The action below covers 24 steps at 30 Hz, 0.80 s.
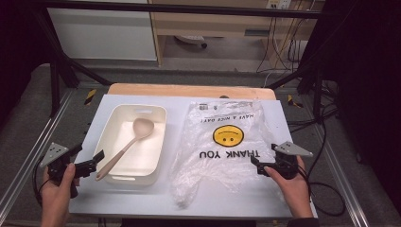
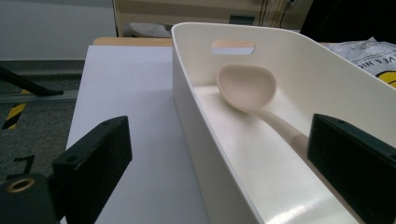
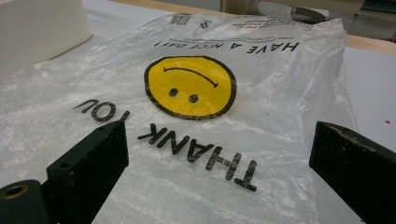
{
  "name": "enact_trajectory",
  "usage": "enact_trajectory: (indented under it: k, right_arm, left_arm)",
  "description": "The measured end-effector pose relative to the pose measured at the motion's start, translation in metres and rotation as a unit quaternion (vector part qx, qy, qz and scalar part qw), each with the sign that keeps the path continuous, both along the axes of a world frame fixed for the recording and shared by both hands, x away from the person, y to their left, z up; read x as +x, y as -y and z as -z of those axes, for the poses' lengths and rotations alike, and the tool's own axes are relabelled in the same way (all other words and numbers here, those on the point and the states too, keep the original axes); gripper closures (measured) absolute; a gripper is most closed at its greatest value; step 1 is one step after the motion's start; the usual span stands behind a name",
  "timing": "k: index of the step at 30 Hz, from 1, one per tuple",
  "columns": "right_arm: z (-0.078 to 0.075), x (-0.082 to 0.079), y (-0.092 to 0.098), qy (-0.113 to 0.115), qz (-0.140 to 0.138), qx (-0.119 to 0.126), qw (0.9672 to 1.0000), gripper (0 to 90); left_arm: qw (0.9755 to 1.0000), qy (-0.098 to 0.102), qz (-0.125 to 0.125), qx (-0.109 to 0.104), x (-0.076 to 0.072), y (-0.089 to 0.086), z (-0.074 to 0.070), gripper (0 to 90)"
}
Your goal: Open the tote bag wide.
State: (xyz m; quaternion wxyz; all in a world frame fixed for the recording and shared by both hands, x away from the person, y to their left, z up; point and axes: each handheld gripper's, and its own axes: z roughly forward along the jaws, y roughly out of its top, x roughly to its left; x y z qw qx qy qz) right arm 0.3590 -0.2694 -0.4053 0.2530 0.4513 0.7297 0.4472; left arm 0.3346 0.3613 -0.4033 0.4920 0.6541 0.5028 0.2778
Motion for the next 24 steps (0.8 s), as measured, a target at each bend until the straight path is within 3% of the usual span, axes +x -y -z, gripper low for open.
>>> enact_trajectory:
  k: [5, 10, 14, 20, 24]
  right_arm:
    - [-0.008, 0.004, 0.006, 0.003, 0.015, 0.001, 0.9999, 6.4]
    - [-0.018, 0.021, 0.022, 0.008, 0.04, -0.002, 0.9992, 7.0]
    - [-0.02, 0.041, 0.035, -0.003, 0.053, -0.009, 0.9986, 10.5]
    - [-0.004, 0.067, 0.053, -0.024, 0.076, -0.007, 0.9968, 24.3]
    - [0.009, 0.076, 0.06, -0.041, 0.086, -0.027, 0.9951, 34.3]
  left_arm:
    - [1.0, 0.002, -0.001, 0.001, 0.0, 0.001, 0.0, 6.3]
    - [1.0, -0.001, -0.004, 0.002, 0.0, 0.0, 0.001, 6.3]
    - [1.0, -0.002, -0.006, 0.003, 0.0, 0.001, 0.002, 6.3]
    - [1.0, 0.0, -0.005, 0.005, -0.001, 0.002, 0.002, 6.4]
    - [0.9999, 0.0, -0.008, 0.006, -0.001, 0.002, 0.002, 6.4]
